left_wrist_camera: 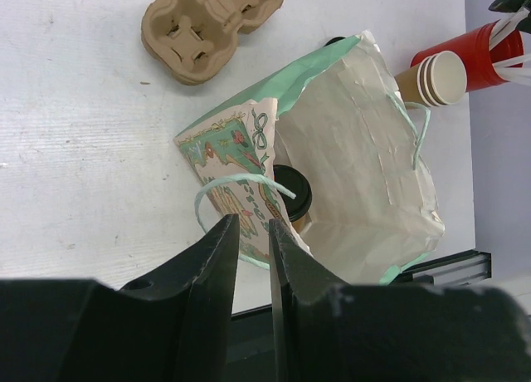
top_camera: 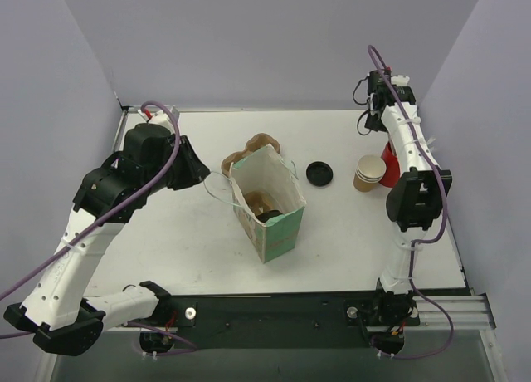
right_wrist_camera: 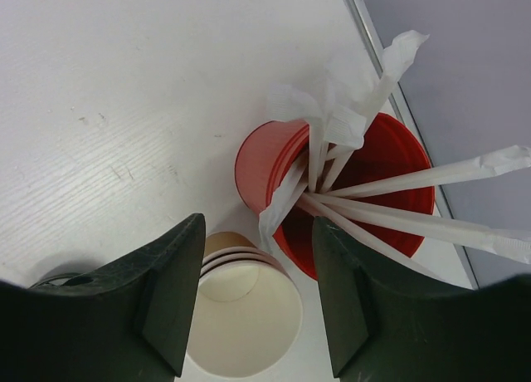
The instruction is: Pack the takeout coffee
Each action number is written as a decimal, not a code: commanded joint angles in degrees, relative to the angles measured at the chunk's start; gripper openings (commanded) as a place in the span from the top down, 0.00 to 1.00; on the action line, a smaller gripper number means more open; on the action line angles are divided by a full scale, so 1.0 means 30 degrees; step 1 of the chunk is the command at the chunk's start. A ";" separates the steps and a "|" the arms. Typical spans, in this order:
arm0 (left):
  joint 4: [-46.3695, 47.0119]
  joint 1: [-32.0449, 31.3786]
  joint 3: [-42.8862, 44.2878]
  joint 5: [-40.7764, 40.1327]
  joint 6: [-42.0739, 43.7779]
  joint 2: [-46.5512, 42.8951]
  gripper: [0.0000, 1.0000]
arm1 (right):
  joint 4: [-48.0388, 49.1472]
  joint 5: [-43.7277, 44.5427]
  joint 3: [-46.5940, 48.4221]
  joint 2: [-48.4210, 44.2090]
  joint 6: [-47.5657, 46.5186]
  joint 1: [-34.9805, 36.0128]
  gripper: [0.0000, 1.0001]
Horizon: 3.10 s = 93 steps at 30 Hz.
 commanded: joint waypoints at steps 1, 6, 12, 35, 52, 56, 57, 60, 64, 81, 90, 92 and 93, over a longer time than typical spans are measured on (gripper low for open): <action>0.0043 0.0306 0.0619 0.0402 0.0346 -0.0205 0.68 | -0.0178 0.1731 0.0705 0.0000 -0.0389 -0.0121 0.51; 0.0072 0.0511 0.0531 0.0695 0.0434 -0.0175 0.69 | -0.0090 0.1907 0.0969 0.0468 -0.0506 -0.0092 0.61; 0.0131 0.0716 0.0531 0.0988 0.0522 -0.0088 0.69 | -0.0090 0.2023 0.0735 0.0470 -0.0565 -0.0092 0.82; 0.1420 0.1097 -0.0992 0.1955 0.0288 -0.0439 0.69 | -0.1467 0.3371 0.0002 -0.4568 -0.1004 0.0816 1.00; 0.2269 0.1097 -0.2223 0.2189 -0.0123 -0.1025 0.69 | -0.1935 0.3284 0.0178 -0.6796 -0.0770 0.0874 1.00; 0.2357 0.1097 -0.2310 0.2189 -0.0123 -0.1112 0.69 | -0.1936 0.3284 0.0179 -0.7118 -0.0916 0.0758 1.00; 0.2386 0.1097 -0.2340 0.2189 -0.0152 -0.1084 0.69 | -0.1907 0.3226 0.0120 -0.7148 -0.0829 0.0728 1.00; 0.2416 0.1097 -0.2486 0.2189 -0.0210 -0.1200 0.69 | -0.1994 0.3049 -0.0407 -0.7207 -0.0741 0.0699 1.00; 0.2446 0.1097 -0.2692 0.2189 -0.0240 -0.1289 0.69 | -0.1965 0.3078 -0.1022 -0.7061 -0.0595 0.0465 1.00; 0.2357 0.1156 -0.2809 0.2189 -0.0123 -0.1465 0.69 | -0.2111 0.1411 -0.0906 -0.5158 0.0371 -0.0647 0.93; 0.2621 0.1214 -0.2809 0.2189 -0.0123 -0.1348 0.69 | -0.2111 0.0237 -0.0057 -0.2901 0.0637 -0.1732 0.56; 0.2650 0.1273 -0.2751 0.2189 -0.0123 -0.1348 0.69 | -0.2170 0.0179 0.0118 -0.2929 0.0637 -0.1762 0.50; 0.2650 0.1302 -0.2721 0.2189 -0.0065 -0.1347 0.69 | -0.2170 0.0149 0.0322 -0.2929 0.0666 -0.1762 0.50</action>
